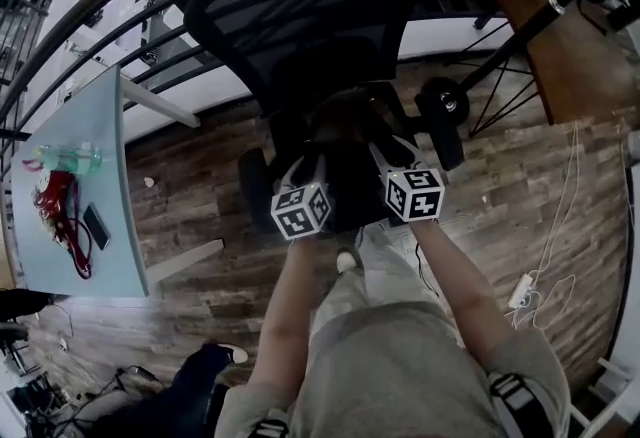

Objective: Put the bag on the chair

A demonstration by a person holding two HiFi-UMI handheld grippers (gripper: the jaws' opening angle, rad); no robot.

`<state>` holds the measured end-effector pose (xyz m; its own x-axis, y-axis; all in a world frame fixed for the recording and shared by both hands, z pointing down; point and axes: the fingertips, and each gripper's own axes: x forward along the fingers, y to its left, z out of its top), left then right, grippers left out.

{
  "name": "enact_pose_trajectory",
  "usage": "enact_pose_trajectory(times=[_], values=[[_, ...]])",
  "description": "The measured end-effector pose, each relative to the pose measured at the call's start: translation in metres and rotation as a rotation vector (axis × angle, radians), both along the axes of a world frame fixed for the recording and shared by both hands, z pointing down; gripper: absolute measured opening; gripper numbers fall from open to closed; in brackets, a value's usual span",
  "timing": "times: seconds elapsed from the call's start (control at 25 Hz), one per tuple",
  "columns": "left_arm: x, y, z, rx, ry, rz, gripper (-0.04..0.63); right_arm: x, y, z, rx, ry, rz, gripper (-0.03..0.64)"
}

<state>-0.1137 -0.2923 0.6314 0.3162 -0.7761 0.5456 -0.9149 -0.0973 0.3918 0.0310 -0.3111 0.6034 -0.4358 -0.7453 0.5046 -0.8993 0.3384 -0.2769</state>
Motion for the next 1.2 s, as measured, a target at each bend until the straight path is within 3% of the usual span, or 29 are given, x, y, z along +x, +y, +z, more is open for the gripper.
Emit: enact_pose_trajectory(times=[0.32,0.8,1.2], values=[[-0.002,0.036,-0.051,0.066,0.012,-0.021,0.028,0.001,0.044,-0.045,0.044,0.011,0.026,0.039],[-0.006,0.093,-0.087,0.039,0.024,-0.04,0.003,0.0,0.101,-0.089,0.09,0.019,0.015,0.009],[0.002,0.13,-0.106,0.061,0.005,0.037,0.003,-0.008,0.136,-0.12,0.149,-0.001,-0.014,0.006]])
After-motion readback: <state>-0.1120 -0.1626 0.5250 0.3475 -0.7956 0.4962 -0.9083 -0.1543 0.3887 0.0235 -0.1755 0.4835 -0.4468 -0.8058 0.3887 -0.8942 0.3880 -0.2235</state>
